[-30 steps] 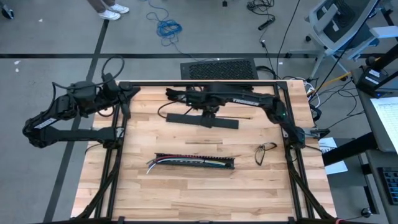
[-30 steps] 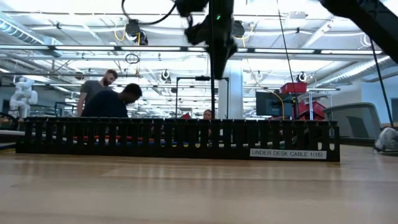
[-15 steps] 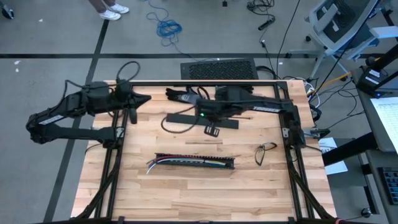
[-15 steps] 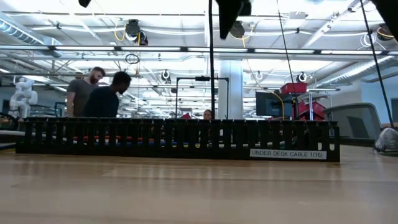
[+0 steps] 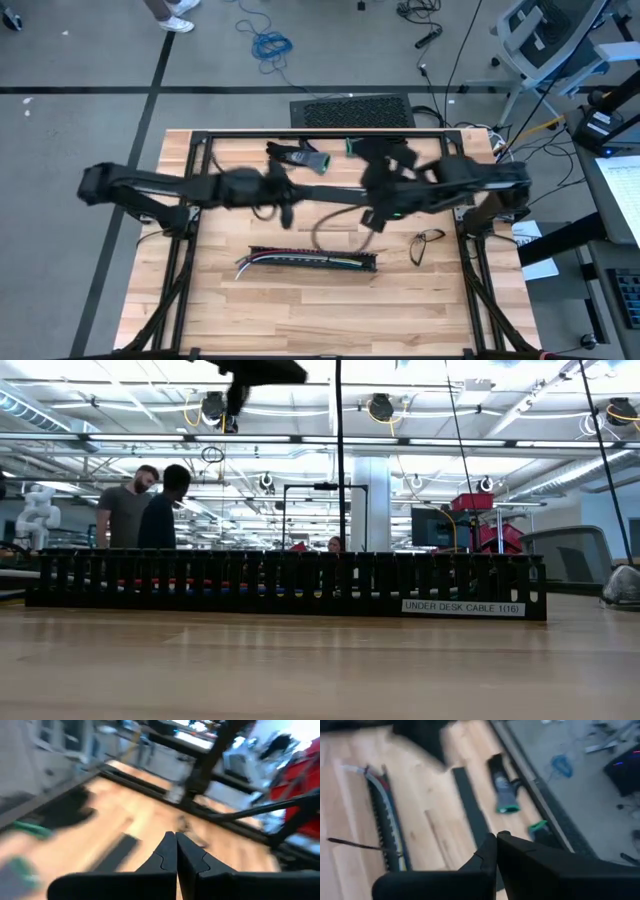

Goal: Ziptie cables
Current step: Adjust the black cable duct

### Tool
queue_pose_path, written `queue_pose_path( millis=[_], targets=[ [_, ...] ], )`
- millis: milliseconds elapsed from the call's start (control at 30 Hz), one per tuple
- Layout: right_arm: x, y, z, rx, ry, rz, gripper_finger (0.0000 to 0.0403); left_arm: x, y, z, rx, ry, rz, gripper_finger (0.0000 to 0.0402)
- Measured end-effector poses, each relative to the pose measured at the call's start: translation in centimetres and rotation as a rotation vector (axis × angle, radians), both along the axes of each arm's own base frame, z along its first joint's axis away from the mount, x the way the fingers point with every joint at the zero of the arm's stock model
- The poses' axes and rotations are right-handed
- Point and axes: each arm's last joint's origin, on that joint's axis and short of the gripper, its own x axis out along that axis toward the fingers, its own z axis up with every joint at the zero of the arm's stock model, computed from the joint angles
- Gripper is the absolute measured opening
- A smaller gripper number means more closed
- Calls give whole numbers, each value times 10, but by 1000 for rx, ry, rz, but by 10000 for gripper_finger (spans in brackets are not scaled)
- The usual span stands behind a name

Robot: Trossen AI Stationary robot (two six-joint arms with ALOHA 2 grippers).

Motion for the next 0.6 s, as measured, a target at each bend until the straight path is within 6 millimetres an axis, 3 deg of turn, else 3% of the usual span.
queue_pose_path(
  millis=[133, 333, 433, 600],
  targets=[
    [-30, -4, -15, 25, -9, -114, 0, 17, -40, -32, -141, 70, -93, 0],
    [-61, -4, -96, 265, 188, -274, 0, 1, -110, -54, -256, 128, -96, 0],
    [-58, 4, -129, 367, 170, -285, 0, -19, -137, -64, -311, 198, -75, 0],
    [-32, 6, -171, 520, 119, -271, 0, -61, -176, -86, -395, 407, -58, 0]
  ],
)
